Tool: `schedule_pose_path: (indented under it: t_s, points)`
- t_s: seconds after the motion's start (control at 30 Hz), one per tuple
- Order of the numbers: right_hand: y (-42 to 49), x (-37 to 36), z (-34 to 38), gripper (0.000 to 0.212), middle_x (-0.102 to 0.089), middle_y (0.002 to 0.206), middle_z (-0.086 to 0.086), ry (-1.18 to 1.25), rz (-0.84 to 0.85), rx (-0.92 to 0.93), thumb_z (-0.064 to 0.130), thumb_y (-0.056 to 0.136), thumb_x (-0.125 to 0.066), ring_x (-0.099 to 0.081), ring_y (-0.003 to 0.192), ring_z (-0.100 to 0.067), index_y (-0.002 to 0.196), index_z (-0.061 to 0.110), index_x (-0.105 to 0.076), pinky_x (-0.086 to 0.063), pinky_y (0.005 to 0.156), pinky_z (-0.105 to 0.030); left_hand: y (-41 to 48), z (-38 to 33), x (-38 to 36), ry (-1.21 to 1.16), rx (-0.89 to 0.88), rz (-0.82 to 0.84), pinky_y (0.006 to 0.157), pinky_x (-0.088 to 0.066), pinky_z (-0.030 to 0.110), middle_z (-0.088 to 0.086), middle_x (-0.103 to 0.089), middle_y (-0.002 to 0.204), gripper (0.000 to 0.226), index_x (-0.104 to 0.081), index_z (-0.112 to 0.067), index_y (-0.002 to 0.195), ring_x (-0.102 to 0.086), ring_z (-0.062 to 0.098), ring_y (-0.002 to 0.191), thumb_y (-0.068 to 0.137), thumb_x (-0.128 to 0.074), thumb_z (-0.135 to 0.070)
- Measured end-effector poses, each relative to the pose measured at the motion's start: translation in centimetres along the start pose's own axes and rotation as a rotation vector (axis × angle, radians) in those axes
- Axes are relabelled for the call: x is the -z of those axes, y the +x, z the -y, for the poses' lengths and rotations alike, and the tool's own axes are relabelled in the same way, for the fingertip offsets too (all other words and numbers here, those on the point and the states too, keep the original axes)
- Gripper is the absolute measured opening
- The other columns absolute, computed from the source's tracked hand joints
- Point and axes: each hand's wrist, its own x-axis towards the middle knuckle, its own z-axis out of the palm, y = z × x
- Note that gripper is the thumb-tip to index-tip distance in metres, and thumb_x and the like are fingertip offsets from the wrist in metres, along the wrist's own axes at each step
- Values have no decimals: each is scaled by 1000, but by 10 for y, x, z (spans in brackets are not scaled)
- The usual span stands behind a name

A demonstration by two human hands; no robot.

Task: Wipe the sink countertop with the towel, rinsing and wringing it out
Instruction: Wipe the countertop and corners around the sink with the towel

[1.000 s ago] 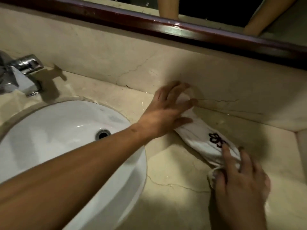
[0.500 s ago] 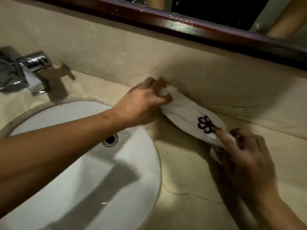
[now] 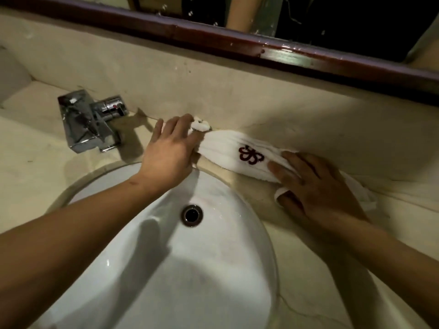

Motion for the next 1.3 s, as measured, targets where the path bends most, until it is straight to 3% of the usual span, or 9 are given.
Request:
schedule_pose_path:
  t_s: [0.1,0.27,0.37,0.6,0.7,0.8,0.97,1.13,1.3]
  points:
    - [0,-1,5,65,-39,158,-4,15,32,-45,56,95,-38,-37,137,-34,157,34,-36,-40,109,-56,-5,3,0,-211,116,142,109,-39,64,6,-23,161,64,-41,-37,147,-34,38,143,90,-66,-51]
    - [21,0,5,58,-54,135,-9,15,11,-24,47,93,-41,-46,115,-34,147,31,-50,-56,84,-49,4,15,-3,-210,33,17,85,-51,56,21,-44,141,48,-59,-21,134,-48,47,114,88,-65,-12]
    - [40,2,12,55,-59,128,-13,-44,-104,98,42,91,-43,-45,110,-32,140,26,-61,-57,71,-45,6,23,-1,-169,77,-30,84,-51,51,23,-48,137,43,-65,-16,127,-47,45,118,86,-67,-6]
    - [82,-17,55,49,-57,142,-14,-60,-125,131,32,98,-47,-52,118,-42,146,25,-57,-52,92,-51,3,52,-17,55,243,-88,91,-48,62,30,-56,133,35,-68,-2,112,-48,46,137,78,-78,-5]
    - [77,-14,57,58,-48,152,-11,-2,-62,119,39,97,-43,-45,128,-39,153,25,-48,-45,104,-53,-1,46,-13,-47,260,115,118,-27,68,31,-19,163,65,-43,-2,143,-11,47,156,90,-57,-35]
    - [75,-12,55,61,-44,155,-11,28,-29,116,52,101,-39,-43,132,-39,155,25,-45,-42,108,-53,-3,46,-3,-274,352,200,124,-11,66,13,6,172,85,-25,-15,156,14,38,157,91,-28,-70]
    - [79,-24,62,51,-53,146,-15,32,-110,78,49,105,-41,-49,124,-43,150,26,-53,-45,102,-56,17,36,-6,-311,517,187,122,-19,67,20,-7,166,96,-33,-6,147,-6,49,154,88,-40,-82]
    - [82,-31,64,48,-54,145,-12,30,-137,29,43,104,-41,-47,126,-38,149,31,-52,-47,100,-56,28,31,-22,-264,581,166,123,2,67,22,3,168,86,-27,-9,148,3,49,155,95,-36,-77]
    - [87,-36,70,47,-55,139,-14,57,-115,-2,43,102,-43,-44,123,-37,148,34,-52,-48,97,-58,28,30,-17,-204,593,214,123,-3,65,26,1,167,86,-21,-6,154,-7,52,153,99,-30,-72]
